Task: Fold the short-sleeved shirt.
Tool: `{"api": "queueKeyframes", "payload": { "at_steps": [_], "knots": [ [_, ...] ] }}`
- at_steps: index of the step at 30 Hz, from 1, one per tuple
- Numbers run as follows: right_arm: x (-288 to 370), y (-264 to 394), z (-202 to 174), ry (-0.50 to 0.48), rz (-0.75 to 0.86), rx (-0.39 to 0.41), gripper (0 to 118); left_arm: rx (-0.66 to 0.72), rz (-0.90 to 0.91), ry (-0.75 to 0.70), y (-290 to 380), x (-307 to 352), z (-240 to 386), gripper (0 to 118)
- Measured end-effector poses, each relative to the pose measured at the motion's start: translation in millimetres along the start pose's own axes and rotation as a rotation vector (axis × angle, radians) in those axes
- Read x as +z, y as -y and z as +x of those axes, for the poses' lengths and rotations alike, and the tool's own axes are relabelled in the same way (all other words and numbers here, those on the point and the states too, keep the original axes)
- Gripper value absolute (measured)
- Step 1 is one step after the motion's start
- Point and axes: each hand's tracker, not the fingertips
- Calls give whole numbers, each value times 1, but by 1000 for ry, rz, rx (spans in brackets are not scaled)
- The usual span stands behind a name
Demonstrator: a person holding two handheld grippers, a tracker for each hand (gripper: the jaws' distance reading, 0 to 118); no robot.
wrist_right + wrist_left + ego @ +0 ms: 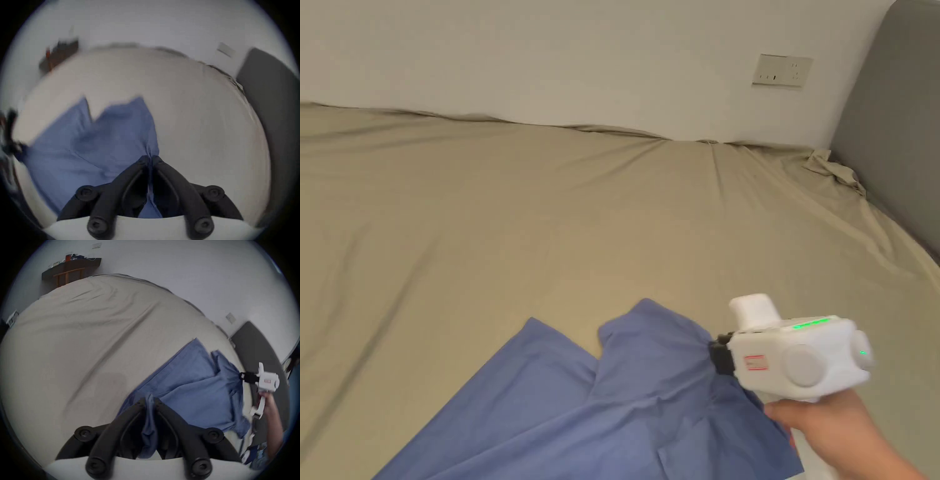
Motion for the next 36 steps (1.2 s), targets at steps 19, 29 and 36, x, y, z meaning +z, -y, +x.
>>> {"api": "queueKeyframes", "payload": {
  "at_steps": [19, 29, 36],
  "knots": [
    [325, -133, -25, 405, 670, 266, 6, -71, 486, 323, -215, 133, 141, 5],
    [363, -263, -10, 531, 694, 188, 6, -131, 591, 286, -342, 192, 230, 5],
    [355, -332, 10, 542, 656, 116, 6, -74, 608, 296, -395, 192, 248, 5]
  ]
}}
